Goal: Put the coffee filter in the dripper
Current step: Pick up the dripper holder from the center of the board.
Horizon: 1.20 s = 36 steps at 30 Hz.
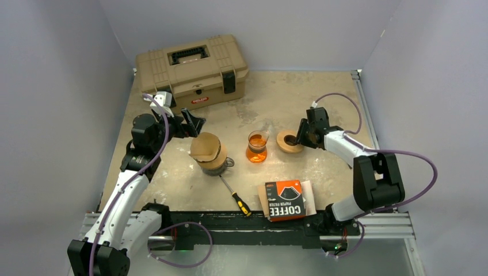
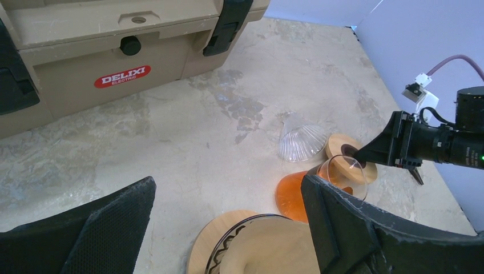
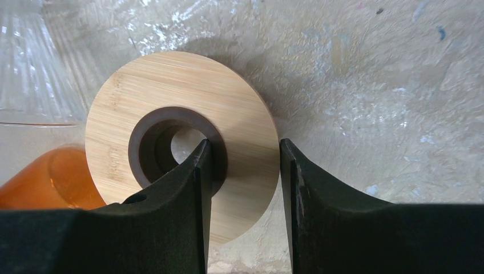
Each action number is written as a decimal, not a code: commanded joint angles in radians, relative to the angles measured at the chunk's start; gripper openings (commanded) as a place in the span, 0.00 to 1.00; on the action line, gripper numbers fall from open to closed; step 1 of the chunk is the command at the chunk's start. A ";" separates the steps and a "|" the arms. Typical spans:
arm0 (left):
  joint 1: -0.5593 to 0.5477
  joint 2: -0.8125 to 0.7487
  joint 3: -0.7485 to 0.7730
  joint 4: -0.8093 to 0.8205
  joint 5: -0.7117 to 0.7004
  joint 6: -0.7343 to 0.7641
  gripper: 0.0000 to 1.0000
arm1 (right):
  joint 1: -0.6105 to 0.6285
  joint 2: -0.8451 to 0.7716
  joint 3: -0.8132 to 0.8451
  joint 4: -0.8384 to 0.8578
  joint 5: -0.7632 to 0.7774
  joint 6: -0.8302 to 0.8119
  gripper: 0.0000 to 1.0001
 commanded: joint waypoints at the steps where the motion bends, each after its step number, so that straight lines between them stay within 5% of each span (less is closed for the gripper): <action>1: 0.012 -0.011 -0.006 0.041 0.008 -0.012 0.99 | -0.002 -0.078 0.065 -0.024 0.042 -0.023 0.08; 20: 0.021 -0.002 -0.007 0.050 0.020 -0.022 0.99 | 0.007 -0.207 0.184 -0.080 -0.075 -0.087 0.00; 36: 0.030 -0.002 -0.013 0.053 0.027 -0.032 0.99 | 0.186 -0.198 0.284 -0.086 -0.146 -0.038 0.00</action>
